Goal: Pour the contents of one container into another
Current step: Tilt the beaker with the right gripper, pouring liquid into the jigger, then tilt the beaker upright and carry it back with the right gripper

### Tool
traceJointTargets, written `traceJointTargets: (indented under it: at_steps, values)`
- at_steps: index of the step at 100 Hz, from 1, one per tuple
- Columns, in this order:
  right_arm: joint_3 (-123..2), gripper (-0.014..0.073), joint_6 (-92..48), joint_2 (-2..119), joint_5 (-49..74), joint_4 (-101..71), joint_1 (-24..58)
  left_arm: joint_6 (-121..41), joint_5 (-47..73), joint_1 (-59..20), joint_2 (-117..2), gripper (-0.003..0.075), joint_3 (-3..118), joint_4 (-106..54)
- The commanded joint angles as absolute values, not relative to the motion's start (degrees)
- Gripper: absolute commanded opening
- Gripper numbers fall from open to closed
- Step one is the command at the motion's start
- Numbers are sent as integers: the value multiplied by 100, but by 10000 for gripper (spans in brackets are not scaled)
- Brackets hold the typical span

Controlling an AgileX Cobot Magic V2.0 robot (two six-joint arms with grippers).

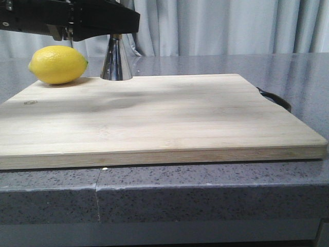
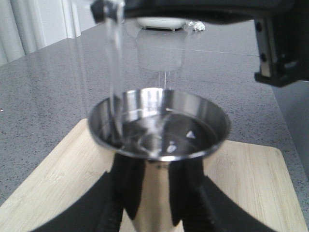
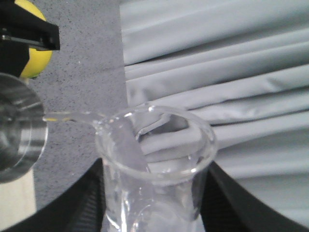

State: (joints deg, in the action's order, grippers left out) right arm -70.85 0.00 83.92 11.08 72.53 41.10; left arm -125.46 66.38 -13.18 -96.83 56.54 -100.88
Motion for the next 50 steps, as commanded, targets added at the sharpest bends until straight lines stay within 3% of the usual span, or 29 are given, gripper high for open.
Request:
traceJointTargets:
  at_steps: [1, 27, 50]
  values:
    - [-7321, 265, 248, 8219, 1326, 6479, 4079, -12529, 7279, -1370, -9481, 188, 5827, -10540]
    - [-7321, 265, 2214, 8195, 1207, 5795, 3952, -12529, 7279, -1370, -9481, 188, 5827, -10540]
    - [-6963, 265, 4330, 7919, 208, 5774, 3002, -12529, 7279, -1370, -9481, 188, 5827, -10540]
